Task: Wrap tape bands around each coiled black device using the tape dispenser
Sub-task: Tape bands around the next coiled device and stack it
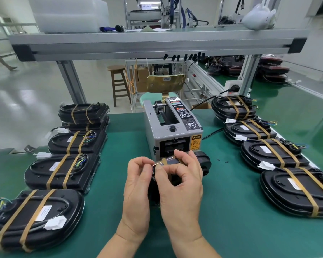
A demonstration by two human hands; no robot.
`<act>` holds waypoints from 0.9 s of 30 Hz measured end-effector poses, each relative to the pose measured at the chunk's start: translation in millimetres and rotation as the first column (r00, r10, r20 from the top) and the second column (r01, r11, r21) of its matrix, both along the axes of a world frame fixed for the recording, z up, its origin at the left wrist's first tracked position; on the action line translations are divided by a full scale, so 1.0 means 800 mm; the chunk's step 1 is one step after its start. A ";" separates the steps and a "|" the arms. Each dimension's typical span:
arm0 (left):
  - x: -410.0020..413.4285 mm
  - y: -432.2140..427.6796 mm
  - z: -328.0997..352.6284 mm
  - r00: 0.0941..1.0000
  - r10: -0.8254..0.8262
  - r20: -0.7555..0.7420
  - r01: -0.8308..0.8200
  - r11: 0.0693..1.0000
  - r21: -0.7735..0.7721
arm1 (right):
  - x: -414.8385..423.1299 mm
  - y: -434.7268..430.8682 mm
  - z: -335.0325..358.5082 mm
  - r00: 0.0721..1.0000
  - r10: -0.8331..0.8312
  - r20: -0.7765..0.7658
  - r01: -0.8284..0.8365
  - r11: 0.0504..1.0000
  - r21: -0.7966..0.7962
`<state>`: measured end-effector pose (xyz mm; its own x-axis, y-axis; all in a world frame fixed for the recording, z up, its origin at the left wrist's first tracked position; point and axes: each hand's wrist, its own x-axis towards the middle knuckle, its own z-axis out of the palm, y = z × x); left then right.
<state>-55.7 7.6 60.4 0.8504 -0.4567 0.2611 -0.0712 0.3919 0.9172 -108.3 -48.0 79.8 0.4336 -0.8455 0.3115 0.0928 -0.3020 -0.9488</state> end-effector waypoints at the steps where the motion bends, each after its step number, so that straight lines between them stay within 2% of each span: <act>1: 0.001 -0.001 0.000 1.000 0.016 -0.007 -0.015 1.000 0.010 | 0.000 0.000 0.000 1.000 0.001 0.002 -0.001 1.000 -0.002; 4: 0.003 -0.003 -0.001 0.998 0.055 -0.024 -0.054 0.998 0.034 | -0.001 0.002 -0.001 1.000 0.013 -0.012 -0.014 1.000 -0.020; 7: 0.003 -0.003 0.001 0.995 0.093 0.023 -0.094 0.994 0.052 | -0.003 0.001 -0.004 1.000 -0.012 -0.025 0.010 0.998 -0.064; 11: 0.011 0.003 -0.002 0.983 0.174 0.066 -0.179 0.980 0.087 | -0.005 -0.014 -0.008 0.993 -0.113 0.013 0.114 0.987 -0.116; 14: 0.020 0.010 -0.007 0.976 0.212 0.040 -0.215 0.969 0.117 | -0.006 -0.048 -0.007 0.976 -0.207 0.062 0.213 0.970 -0.119; 17: 0.023 0.013 -0.008 0.981 0.191 0.019 -0.192 0.974 0.119 | -0.002 -0.095 -0.003 0.981 -0.194 -0.002 0.194 0.981 -0.030; 19: 0.022 0.012 -0.010 0.972 0.216 0.095 -0.229 0.959 0.164 | 0.007 -0.123 -0.002 0.987 -0.103 -0.121 0.109 0.993 0.040; 21: 0.017 0.007 -0.010 0.960 0.231 0.156 -0.260 0.945 0.201 | 0.018 -0.138 -0.003 0.985 0.002 -0.170 0.029 0.983 0.182; 24: 0.012 0.005 -0.009 0.945 0.274 0.180 -0.311 0.923 0.226 | 0.030 -0.131 -0.009 0.995 0.091 -0.030 -0.066 0.883 0.465; 27: 0.021 0.017 -0.006 0.914 0.347 0.212 -0.392 0.889 0.235 | 0.035 -0.119 -0.012 0.992 0.115 0.048 -0.121 0.806 0.580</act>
<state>-38.6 21.4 55.9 0.9280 -0.1892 0.3211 -0.3173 0.0505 0.9470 -80.0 -143.1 69.9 0.5415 -0.8124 -0.2163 0.1020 0.3189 -0.9423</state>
